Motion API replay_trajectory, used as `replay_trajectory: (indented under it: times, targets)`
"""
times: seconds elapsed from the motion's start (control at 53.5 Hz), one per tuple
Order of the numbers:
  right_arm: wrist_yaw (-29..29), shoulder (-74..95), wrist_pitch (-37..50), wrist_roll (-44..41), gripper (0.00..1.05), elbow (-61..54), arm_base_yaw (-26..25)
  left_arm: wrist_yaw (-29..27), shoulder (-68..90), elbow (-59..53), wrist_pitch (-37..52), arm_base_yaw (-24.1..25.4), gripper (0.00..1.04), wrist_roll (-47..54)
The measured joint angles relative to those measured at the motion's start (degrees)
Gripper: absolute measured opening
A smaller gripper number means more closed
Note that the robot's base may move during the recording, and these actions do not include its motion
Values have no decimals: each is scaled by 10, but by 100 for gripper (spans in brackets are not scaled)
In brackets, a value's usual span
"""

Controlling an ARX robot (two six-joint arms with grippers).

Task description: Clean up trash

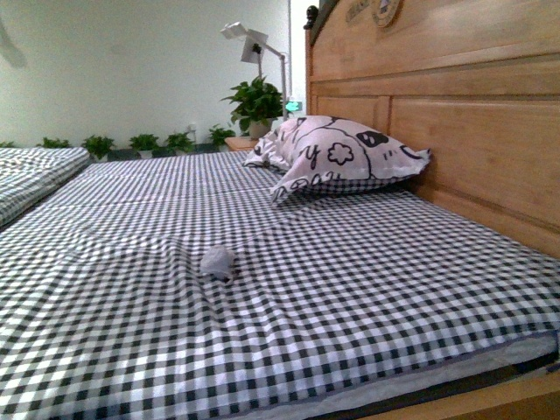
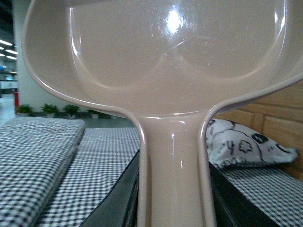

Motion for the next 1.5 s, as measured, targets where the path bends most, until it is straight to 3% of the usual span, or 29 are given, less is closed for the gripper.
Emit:
replay_trajectory:
  times: [0.168, 0.262, 0.299, 0.374, 0.561, 0.766, 1.196, 1.495]
  targets:
    - [7, -2, 0, -1, 19, 0, 0, 6, 2, 4, -20, 0, 27, -7]
    - [11, -3, 0, -1, 19, 0, -3, 36, 50, 143, -359, 23, 27, -49]
    - [11, -3, 0, -1, 19, 0, -3, 52, 88, 182, -454, 43, 27, -42]
    - [5, -4, 0, -1, 19, 0, -2, 93, 167, 219, -529, 69, 27, 1]
    - [9, -4, 0, -1, 19, 0, -2, 155, 291, 291, -550, 94, 27, 139]
    - [9, -4, 0, -1, 19, 0, -2, 165, 404, 332, -576, 94, 27, 263]
    - [9, -4, 0, -1, 19, 0, -2, 140, 538, 376, -555, 70, 27, 419]
    - [9, -4, 0, -1, 19, 0, -2, 140, 597, 426, -542, 69, 27, 473]
